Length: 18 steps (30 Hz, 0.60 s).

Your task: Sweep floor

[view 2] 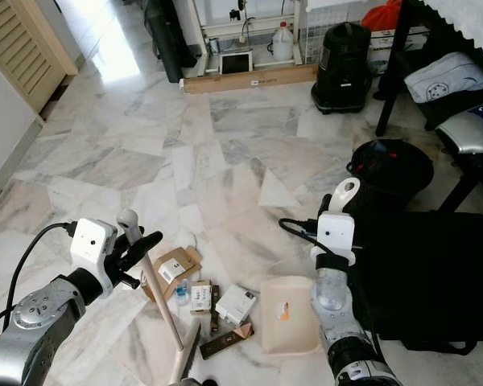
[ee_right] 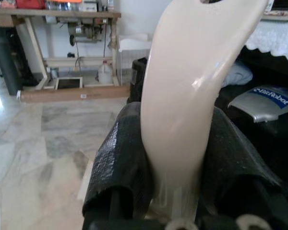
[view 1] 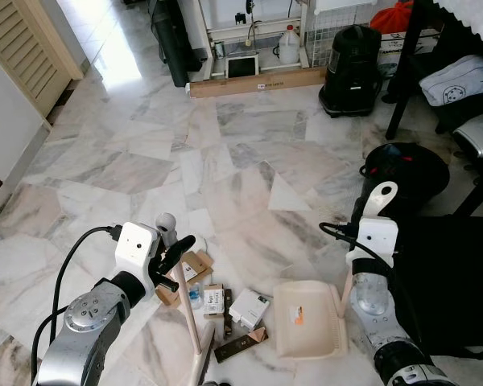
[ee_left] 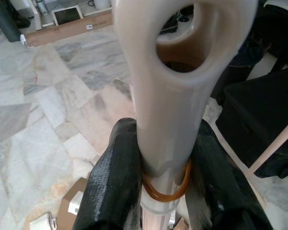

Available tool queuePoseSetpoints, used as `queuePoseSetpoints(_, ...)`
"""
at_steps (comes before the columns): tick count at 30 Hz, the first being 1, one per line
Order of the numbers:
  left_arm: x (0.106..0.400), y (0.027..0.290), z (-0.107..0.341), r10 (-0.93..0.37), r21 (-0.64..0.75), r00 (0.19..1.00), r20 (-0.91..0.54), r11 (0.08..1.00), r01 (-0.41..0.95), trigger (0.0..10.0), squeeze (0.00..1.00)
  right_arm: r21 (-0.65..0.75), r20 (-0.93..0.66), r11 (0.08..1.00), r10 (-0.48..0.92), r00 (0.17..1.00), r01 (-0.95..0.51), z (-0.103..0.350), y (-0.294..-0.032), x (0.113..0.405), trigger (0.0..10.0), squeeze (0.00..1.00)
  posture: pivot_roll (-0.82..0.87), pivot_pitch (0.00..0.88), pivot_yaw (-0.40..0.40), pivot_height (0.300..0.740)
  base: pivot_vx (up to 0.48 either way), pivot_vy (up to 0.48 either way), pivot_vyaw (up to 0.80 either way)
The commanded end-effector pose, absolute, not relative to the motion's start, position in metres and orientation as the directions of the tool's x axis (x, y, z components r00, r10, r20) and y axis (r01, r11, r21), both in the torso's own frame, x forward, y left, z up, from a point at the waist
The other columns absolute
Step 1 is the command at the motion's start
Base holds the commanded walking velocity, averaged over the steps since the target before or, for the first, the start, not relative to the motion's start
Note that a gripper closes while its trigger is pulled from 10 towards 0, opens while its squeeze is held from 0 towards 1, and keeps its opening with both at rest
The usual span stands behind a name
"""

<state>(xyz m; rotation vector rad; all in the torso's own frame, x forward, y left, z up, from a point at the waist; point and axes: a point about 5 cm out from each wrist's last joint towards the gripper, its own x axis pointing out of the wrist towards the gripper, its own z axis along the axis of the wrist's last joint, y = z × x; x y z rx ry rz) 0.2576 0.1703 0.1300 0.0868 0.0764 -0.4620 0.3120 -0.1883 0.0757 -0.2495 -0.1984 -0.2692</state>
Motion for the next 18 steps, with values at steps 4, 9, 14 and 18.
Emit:
queuePoseSetpoints(4,0.255,0.178,0.132,-0.428,0.101,0.898,-0.1,0.894,0.437,10.0,0.0,-0.228,0.2,0.935,-0.229,0.953,0.272,0.07,-0.185,0.31,10.0,0.0,0.24,0.144,0.124,0.74,0.0,0.0,0.0)
queuePoseSetpoints(9,0.249,0.181,0.131,-0.426,0.104,0.897,-0.115,0.893,0.438,10.0,0.0,-0.247,0.167,0.929,-0.239,0.957,0.275,0.061,-0.187,0.305,10.0,0.0,0.25,0.159,0.135,0.74,0.0,0.0,0.0)
queuePoseSetpoints(14,0.245,0.187,0.128,-0.413,0.108,0.9,-0.137,0.897,0.428,10.0,0.0,-0.258,0.128,0.927,-0.248,0.96,0.273,0.053,-0.187,0.301,10.0,0.0,0.26,0.167,0.14,0.74,0.0,0.0,0.0)
queuePoseSetpoints(18,0.245,0.188,0.128,-0.411,0.109,0.901,-0.14,0.898,0.426,10.0,0.0,-0.258,0.118,0.928,-0.248,0.962,0.27,0.051,-0.186,0.301,10.0,0.0,0.26,0.169,0.141,0.74,0.0,0.0,0.0)
